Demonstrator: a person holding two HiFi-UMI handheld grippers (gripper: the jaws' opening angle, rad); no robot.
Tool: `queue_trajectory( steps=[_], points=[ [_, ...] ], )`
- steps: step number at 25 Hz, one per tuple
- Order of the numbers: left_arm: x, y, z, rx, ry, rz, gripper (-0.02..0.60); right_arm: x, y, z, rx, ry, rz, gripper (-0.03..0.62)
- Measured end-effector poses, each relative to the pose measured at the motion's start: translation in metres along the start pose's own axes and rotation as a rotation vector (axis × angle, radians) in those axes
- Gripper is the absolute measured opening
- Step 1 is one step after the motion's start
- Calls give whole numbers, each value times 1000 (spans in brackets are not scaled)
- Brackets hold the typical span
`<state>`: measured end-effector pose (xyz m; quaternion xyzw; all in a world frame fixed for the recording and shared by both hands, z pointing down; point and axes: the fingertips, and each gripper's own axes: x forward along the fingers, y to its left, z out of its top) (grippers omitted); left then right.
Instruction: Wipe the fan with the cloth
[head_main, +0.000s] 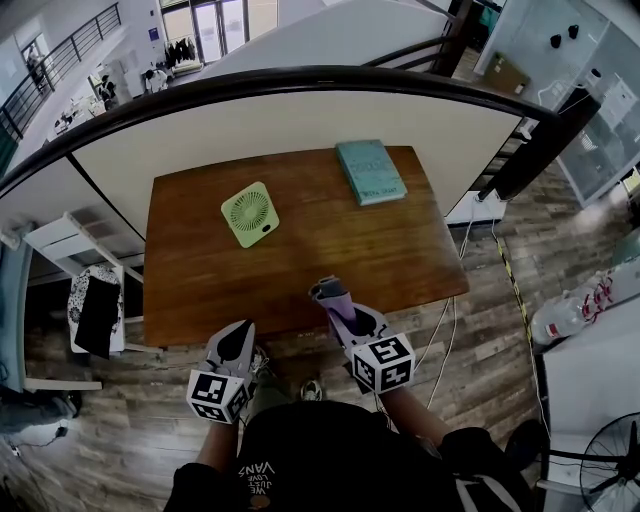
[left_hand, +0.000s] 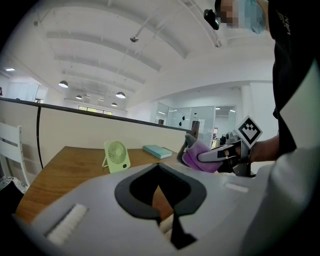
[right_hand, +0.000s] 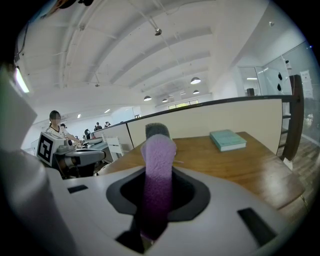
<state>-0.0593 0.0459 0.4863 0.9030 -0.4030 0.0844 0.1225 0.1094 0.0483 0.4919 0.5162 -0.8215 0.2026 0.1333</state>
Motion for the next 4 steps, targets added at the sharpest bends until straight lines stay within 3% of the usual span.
queue_trajectory(
  steps=[4],
  points=[
    [-2,1,-3,4,-1,4,11,0,3,-3,3,3,0,100]
  ],
)
